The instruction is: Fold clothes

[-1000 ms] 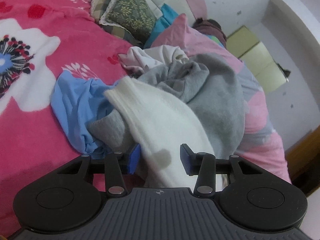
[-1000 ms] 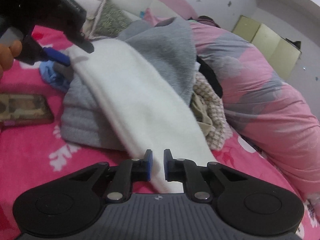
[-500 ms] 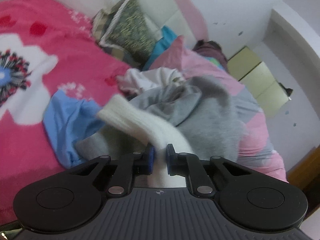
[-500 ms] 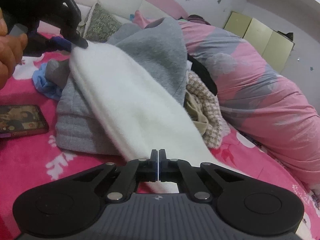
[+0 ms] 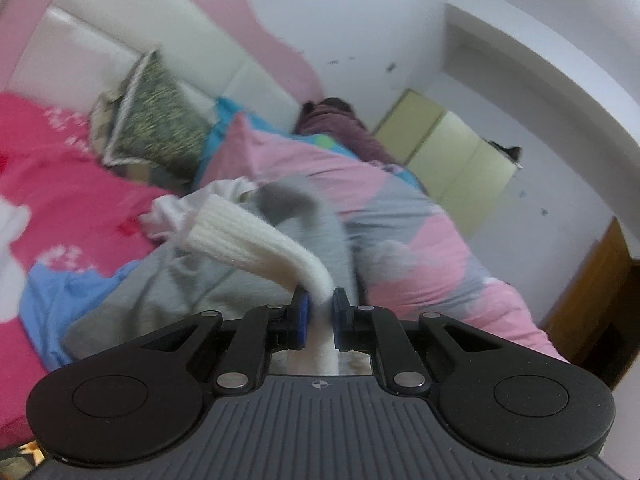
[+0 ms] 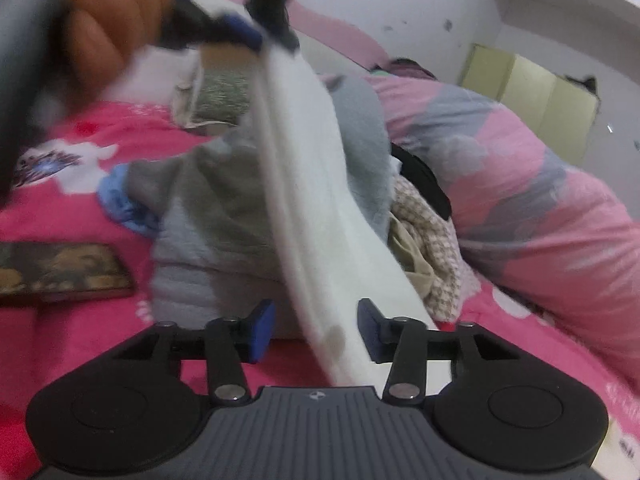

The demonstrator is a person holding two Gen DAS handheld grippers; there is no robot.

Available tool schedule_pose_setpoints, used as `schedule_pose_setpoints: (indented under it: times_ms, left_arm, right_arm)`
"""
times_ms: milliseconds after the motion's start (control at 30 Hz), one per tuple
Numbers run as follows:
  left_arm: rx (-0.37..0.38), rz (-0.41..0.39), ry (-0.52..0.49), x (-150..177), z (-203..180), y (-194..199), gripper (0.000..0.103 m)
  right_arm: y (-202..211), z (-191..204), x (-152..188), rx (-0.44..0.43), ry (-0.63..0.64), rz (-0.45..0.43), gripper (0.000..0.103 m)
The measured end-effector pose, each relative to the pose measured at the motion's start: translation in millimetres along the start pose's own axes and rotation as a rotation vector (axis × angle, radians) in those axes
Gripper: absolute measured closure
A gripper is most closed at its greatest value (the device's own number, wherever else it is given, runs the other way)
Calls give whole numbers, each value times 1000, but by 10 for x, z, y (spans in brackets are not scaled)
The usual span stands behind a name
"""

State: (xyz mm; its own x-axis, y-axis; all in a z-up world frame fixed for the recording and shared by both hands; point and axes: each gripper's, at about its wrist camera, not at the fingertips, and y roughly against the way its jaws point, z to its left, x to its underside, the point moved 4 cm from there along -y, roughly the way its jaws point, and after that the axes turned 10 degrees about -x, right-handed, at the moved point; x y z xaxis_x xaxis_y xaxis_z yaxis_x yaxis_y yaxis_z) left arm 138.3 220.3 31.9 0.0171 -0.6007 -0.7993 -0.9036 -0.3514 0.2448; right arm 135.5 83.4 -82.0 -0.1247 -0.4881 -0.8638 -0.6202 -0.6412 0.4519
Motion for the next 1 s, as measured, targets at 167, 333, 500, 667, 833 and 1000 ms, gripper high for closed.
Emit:
schedule_pose_setpoints:
  times_ms: [167, 333, 500, 667, 833, 1000]
  left_arm:
    - [88, -23, -85, 47, -478, 65, 93]
    - [201, -5, -180, 290, -1161, 77, 93]
    - [334, 74, -324, 810, -1996, 109, 93]
    - [477, 253, -575, 1741, -2720, 171, 90]
    - [554, 504, -774, 2662, -2885, 133, 67]
    - [556, 531, -681, 2421, -2772, 111, 56]
  right_arm:
    - [241, -354, 23, 23, -187, -74, 92]
    - [489, -710, 172, 72, -338, -128, 92]
    - [748, -1205, 538, 120, -578, -190, 92]
    - [1026, -1686, 1197, 129, -940, -242, 92]
    - [1137, -1962, 2058, -34, -1422, -305, 93]
    - [1161, -1974, 2094, -69, -1440, -329, 90]
